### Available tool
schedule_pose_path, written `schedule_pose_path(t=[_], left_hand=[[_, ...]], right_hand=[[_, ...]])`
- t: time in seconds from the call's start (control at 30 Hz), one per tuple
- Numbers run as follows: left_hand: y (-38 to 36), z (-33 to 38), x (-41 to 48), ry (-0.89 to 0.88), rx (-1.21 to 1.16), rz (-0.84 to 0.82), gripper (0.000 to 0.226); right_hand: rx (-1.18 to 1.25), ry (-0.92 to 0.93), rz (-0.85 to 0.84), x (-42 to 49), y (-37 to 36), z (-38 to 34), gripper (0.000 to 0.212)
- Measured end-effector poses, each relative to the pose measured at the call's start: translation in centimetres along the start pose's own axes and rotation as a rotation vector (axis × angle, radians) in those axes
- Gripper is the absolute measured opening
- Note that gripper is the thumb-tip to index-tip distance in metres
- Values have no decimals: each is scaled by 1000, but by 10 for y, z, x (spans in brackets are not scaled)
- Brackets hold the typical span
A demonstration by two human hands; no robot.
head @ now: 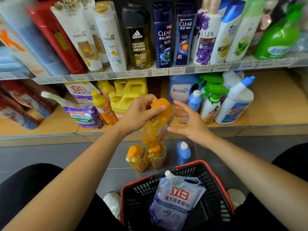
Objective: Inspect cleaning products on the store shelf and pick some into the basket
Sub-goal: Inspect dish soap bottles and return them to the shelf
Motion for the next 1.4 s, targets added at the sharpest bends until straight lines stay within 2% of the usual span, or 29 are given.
schedule_pose_path(t=[0.07, 0.17, 0.23, 0.37, 0.43, 0.53, 0.67, 0.73, 0.83, 0.97, 1.07, 1.3, 1.4], left_hand=[[-4, 2, -4, -7, 0, -68, 22], [-6, 7, -9, -47, -6, -136, 36], [-3, 7, -9, -55, -31, -112, 38], [16, -13, -14, -39, 7, 50, 26], [24, -45, -24, 52, 137, 95, 28], [24, -114, -48, 327, 434, -12, 33], [23, -184, -88, 607, 647, -131, 49], [22, -209, -108, 733, 680, -164, 53], [17, -227, -124, 862, 488, -94, 44], [20, -228, -124, 882, 367, 34, 34], [29, -225, -121, 860, 383, 94, 33], [58, -189, -98, 722, 424, 204, 36], [67, -165, -86, 639, 394, 187, 37]], right_hand=[[-47, 53, -138, 5, -13, -10, 102], [-96, 150, -264, 9, -25, -26, 98], [-67, 150, -255, 12, -23, -32, 91], [-105, 109, -158, 23, -9, -29, 92], [-136, 95, -95, 29, -1, -24, 92], [-152, 46, -26, 41, 10, -9, 92], [-128, 0, 36, 53, 17, 8, 90], [-85, -6, 74, 61, 19, 13, 87], [-52, -23, 130, 72, 22, 21, 86], [-84, -36, 149, 87, 21, 29, 88], [-117, -37, 146, 100, 18, 35, 88], [-104, -6, 164, 141, -1, 51, 80], [-126, 25, 133, 160, -12, 50, 79]])
Point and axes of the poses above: each hand's wrist, its own x-axis towards the middle knuckle, its own y-axis out of the back of the hand, z = x × y, the point moved 9 cm from there along x, towards the middle knuckle, and after that the axes turned 4 degrees about -y, right-handed, at the moved point
